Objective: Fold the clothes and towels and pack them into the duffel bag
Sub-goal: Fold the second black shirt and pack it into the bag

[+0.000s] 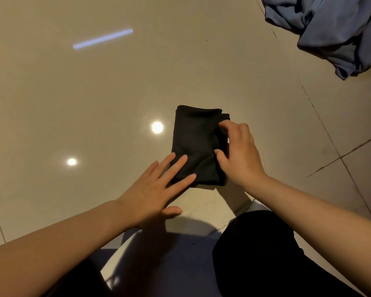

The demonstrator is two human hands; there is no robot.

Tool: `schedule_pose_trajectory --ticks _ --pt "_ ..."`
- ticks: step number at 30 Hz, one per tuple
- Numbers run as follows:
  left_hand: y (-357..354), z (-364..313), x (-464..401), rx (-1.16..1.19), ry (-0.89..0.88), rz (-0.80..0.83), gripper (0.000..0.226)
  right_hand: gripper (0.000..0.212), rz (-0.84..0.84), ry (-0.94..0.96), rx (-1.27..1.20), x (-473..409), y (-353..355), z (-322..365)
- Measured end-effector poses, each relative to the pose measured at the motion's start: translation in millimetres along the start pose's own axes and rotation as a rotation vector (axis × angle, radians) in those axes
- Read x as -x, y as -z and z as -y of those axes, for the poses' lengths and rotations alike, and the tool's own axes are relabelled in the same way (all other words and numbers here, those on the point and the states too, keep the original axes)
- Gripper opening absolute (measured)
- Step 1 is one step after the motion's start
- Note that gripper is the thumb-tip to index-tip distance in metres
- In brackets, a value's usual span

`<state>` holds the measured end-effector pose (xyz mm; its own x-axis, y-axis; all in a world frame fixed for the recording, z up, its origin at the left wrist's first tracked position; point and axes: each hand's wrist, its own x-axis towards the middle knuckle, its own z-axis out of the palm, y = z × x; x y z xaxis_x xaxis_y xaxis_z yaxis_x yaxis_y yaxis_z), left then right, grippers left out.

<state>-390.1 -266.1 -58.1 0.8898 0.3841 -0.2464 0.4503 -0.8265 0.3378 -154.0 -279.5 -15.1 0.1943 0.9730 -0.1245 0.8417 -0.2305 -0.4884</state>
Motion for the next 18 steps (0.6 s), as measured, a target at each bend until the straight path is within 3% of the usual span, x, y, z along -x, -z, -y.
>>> schedule_pose_trajectory --ticks 2,3,5,7,11,14,18 --pt "-6 9 -2 -0.047 -0.074 0.035 0.075 0.048 -0.012 0.34 0.127 2 0 1" --pt "-7 11 -6 -0.055 -0.105 0.03 0.075 0.046 0.06 0.434 0.144 4 -4 0" --pt "-6 13 -14 -0.067 -0.159 0.022 0.074 0.052 0.23 0.311 0.086 5 -11 -5" --pt "-5 11 -20 -0.048 -0.187 -0.01 0.072 0.064 0.295 0.136 0.039 2 -11 -20" --pt "-5 6 -28 0.014 0.08 -0.087 0.077 0.088 0.35 0.025 0.063 0 10 -49" --pt "-5 16 -35 -0.042 0.286 0.019 0.092 0.096 0.345 -0.046 0.046 2 22 -65" --pt "-11 23 -40 0.003 0.346 0.09 0.103 0.103 0.256 -0.186 0.06 -8 37 -85"
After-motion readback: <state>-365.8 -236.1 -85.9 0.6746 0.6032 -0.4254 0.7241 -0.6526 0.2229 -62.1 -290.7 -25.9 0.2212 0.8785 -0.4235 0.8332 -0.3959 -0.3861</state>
